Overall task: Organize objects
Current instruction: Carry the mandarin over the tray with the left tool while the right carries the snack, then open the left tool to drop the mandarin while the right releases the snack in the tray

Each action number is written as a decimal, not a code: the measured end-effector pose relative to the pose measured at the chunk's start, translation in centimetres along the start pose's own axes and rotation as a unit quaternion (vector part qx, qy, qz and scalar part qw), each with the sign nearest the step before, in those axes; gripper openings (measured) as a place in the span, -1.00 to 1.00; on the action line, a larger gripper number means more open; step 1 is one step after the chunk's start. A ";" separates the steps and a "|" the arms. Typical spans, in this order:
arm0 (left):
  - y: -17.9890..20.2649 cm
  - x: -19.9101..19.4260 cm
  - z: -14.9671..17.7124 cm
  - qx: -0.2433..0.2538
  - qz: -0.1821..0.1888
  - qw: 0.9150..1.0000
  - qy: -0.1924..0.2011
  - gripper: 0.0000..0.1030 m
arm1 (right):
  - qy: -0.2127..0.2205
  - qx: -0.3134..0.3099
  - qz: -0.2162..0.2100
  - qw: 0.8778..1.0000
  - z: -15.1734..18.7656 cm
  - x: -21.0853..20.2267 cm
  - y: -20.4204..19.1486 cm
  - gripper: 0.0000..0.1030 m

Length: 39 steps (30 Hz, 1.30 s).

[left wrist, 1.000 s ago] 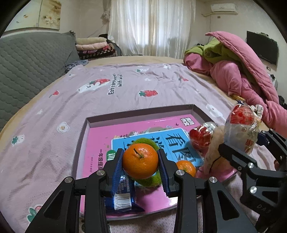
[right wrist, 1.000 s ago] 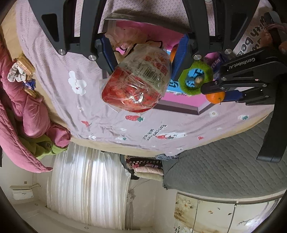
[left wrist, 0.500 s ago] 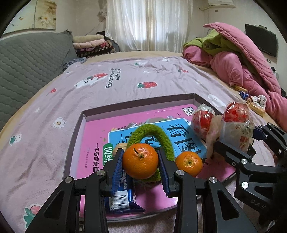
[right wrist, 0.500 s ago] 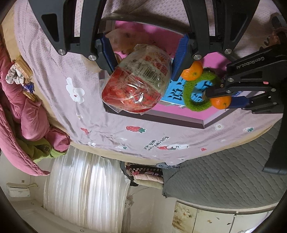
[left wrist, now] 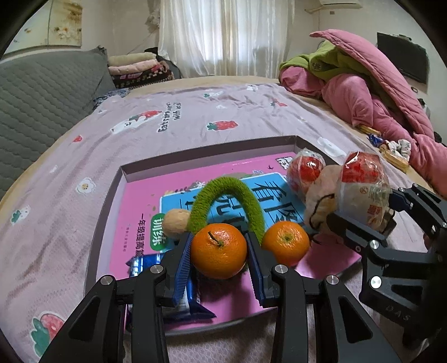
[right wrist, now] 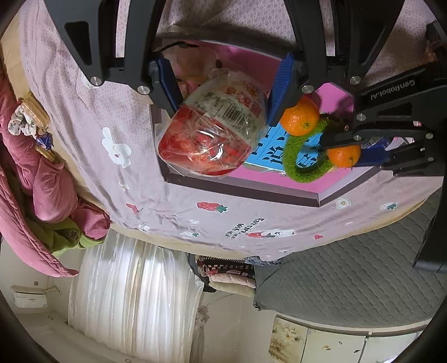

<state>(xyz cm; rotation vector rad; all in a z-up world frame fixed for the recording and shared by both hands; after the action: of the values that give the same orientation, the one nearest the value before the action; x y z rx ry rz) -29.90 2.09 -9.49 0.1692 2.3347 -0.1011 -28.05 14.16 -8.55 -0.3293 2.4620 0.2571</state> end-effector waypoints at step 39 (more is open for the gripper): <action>-0.6 -2.1 0.5 -0.013 0.007 1.000 0.006 -0.01 | 0.009 -0.015 0.013 1.000 0.3 -1.0 -0.3 0.42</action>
<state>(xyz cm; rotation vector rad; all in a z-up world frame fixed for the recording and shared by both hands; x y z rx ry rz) -28.22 1.30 -8.33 0.1740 2.3443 -0.0618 -27.04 14.13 -8.15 -0.3147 2.4829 0.3034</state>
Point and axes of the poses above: each gripper's, at about its wrist camera, not at the fingertips, and x roughly the way its jaws point, y to its right, z to its underside, the point moved 10 cm from there along x, roughly the way its jaws point, and after that the axes turned 3 degrees about -y, right-handed, at the moved point
